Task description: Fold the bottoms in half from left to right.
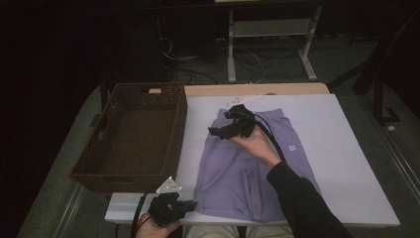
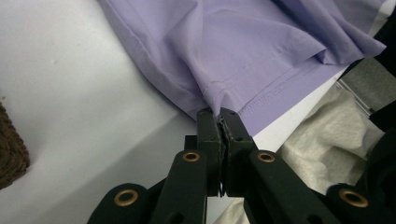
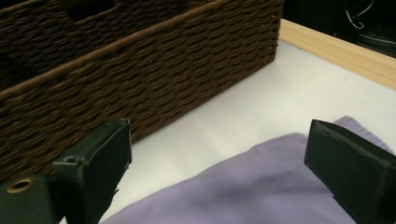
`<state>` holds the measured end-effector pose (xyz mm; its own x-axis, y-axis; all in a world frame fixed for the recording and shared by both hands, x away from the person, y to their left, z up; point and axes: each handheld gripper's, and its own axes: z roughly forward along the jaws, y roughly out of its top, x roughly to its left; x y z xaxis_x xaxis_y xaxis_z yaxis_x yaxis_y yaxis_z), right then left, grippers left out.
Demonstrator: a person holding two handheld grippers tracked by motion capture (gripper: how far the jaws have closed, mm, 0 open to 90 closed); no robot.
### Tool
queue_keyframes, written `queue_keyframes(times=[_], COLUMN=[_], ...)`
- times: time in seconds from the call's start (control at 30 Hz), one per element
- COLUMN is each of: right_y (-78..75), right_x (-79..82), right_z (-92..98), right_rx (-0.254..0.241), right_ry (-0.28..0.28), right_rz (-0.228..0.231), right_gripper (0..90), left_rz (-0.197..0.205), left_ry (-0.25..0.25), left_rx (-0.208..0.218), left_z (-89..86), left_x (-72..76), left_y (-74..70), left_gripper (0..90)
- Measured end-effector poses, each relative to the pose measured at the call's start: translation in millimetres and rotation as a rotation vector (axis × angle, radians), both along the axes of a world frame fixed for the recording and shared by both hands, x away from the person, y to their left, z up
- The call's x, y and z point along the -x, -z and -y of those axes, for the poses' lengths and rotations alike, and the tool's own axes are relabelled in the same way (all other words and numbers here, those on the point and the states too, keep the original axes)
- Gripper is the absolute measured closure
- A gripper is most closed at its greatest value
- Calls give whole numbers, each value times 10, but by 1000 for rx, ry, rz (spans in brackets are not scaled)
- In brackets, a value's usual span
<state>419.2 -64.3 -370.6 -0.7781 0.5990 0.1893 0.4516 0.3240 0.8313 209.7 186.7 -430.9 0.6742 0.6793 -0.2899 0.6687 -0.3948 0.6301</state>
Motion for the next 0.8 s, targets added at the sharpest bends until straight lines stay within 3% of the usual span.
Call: queue_keyframes(times=[0.23, 0.47, 0.8], right_y=[16, 60, 141], right_x=[-269, -514, -795], right_z=[-87, -166, -191], right_rx=[19, 12, 64], right_ry=[46, 65, 117], right_rz=[-16, -62, -94], right_gripper=[82, 81, 80], left_rz=[-1, 11, -10], left_ry=[17, 43, 52], left_rx=[37, 63, 94], left_z=[-3, -22, -23], left_x=[3, -1, -8], left_y=[-8, -30, -16], left_gripper=[879, 879, 879])
